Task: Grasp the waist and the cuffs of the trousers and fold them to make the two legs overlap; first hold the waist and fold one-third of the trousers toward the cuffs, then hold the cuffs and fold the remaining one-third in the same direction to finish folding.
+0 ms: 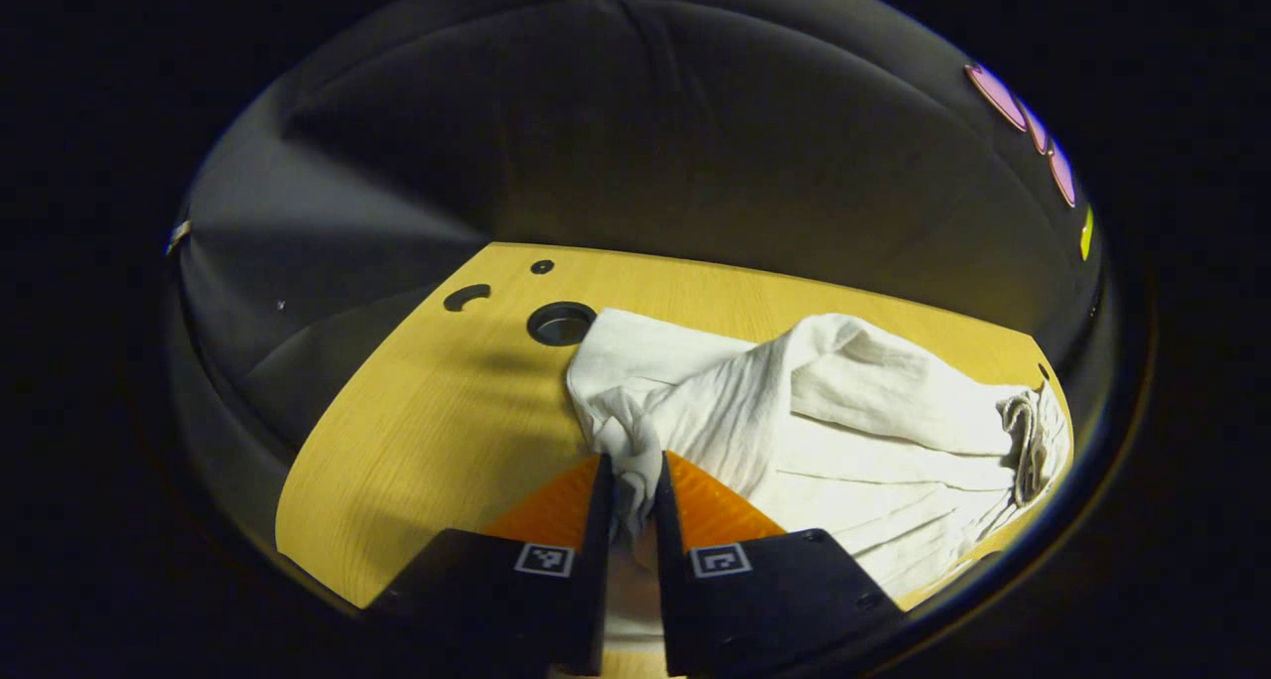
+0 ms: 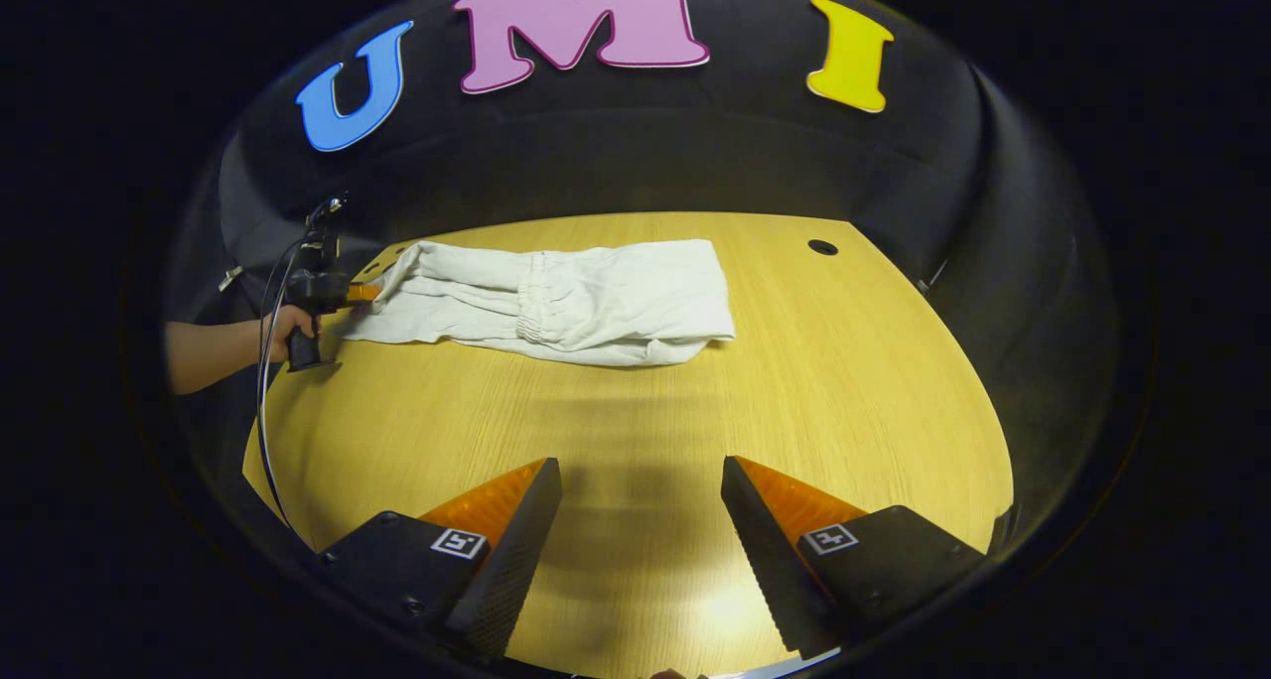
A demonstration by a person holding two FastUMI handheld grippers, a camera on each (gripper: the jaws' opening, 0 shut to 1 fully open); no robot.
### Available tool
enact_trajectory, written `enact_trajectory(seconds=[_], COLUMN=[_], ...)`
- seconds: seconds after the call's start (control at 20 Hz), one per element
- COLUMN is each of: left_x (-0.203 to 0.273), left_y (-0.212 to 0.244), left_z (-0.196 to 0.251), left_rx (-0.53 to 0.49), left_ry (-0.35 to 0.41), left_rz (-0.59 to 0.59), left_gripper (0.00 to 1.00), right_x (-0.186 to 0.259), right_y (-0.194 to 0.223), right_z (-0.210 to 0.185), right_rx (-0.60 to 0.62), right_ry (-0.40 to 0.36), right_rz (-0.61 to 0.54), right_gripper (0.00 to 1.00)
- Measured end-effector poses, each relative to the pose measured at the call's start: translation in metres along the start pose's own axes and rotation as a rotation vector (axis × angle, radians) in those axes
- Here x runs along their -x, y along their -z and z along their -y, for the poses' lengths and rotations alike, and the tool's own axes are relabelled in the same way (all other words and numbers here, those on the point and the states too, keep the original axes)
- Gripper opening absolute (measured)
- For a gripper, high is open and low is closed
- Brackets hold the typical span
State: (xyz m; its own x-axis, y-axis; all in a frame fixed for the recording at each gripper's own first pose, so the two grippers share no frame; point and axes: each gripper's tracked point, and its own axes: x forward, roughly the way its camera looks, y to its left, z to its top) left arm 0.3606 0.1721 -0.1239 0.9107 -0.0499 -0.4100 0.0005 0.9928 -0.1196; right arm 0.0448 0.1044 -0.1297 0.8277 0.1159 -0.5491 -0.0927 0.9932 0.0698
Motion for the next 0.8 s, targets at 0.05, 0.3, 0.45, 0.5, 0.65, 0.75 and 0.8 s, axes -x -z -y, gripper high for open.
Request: enact_trajectory(seconds=[0.05,0.3,0.45,0.5,0.65,0.75,0.8], left_x=[0.002,0.014,0.022,0.026,0.045,0.059,0.067], left_y=[0.002,-0.018,-0.028,-0.027,-0.048,-0.062,-0.072], left_z=[0.002,0.002,0.003,0.004,0.008,0.016,0.023], left_rx=[0.015,0.102,0.087,0.092,0.165,0.156,0.149], left_ry=[0.006,-0.003,0.006,0.011,0.028,0.034,0.043], left_rz=[0.001,0.075,0.101,0.095,0.157,0.181,0.199], left_gripper=[0.28,0.06,0.05,0.06,0.05,0.05,0.05], right_x=[0.003,0.022,0.033,0.036,0.046,0.054,0.057], right_y=[0.003,0.008,0.004,0.001,-0.005,-0.008,-0.01], right_z=[0.004,0.032,0.049,0.054,0.063,0.067,0.071], right_rx=[-0.012,-0.071,-0.078,-0.083,-0.101,-0.102,-0.104], right_ry=[0.011,0.081,0.122,0.133,0.153,0.161,0.162], right_rz=[-0.003,0.0,0.018,0.028,0.064,0.076,0.086], right_gripper=[0.99,0.99,0.99,0.99,0.99,0.99,0.99])
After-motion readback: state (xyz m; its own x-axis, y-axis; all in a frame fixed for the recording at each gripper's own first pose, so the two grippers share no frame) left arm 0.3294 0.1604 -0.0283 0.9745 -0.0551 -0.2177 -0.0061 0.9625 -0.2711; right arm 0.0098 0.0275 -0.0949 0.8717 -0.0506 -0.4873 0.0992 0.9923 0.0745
